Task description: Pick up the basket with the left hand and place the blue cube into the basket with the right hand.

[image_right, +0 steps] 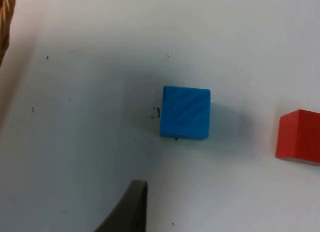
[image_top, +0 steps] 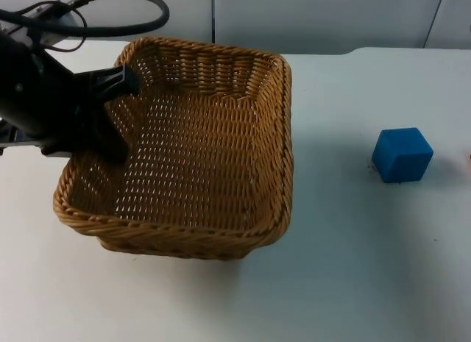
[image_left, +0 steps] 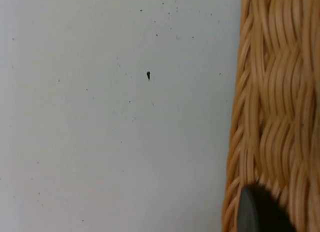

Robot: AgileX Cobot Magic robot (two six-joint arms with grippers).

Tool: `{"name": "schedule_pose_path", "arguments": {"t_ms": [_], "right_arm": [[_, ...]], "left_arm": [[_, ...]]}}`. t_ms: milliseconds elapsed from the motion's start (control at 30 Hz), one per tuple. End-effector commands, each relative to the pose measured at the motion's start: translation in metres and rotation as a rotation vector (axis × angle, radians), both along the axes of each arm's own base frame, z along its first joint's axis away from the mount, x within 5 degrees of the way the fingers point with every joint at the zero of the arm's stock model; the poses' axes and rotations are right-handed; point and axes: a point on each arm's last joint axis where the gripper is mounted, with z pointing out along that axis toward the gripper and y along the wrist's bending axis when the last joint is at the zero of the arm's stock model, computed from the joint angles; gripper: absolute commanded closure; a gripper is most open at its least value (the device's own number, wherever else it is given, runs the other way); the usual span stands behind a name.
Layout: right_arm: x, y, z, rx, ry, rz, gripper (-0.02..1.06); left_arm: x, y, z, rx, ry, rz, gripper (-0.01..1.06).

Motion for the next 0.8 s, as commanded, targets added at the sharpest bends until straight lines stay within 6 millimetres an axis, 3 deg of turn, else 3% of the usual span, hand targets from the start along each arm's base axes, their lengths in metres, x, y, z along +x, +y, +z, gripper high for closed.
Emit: {"name": "schedule_pose_path", "arguments": {"t_ms": [0, 33, 133, 333, 767], "right_arm": [[0.021, 0.005, -0.017, 0.0, 0.01, -0.029, 0.02], [0.021, 0.005, -0.017, 0.0, 0.01, -0.029, 0.02], [0.042, 0.008, -0.046, 0.002, 0.022, -0.043, 0.02], [0.058, 0.013, -0.087, 0.021, 0.088, -0.061, 0.02], [0.077, 0.019, -0.145, 0.06, 0.125, -0.092, 0.02]], "left_arm": [[-0.001, -0.002, 0.005, -0.033, 0.0, 0.029, 1.05], [-0.001, -0.002, 0.005, -0.033, 0.0, 0.029, 1.05], [-0.001, -0.003, 0.005, -0.038, 0.0, 0.036, 1.05], [0.0, -0.002, 0.005, -0.04, -0.006, 0.049, 1.05], [0.001, -0.002, 0.006, -0.045, -0.006, 0.056, 1.05]]}}
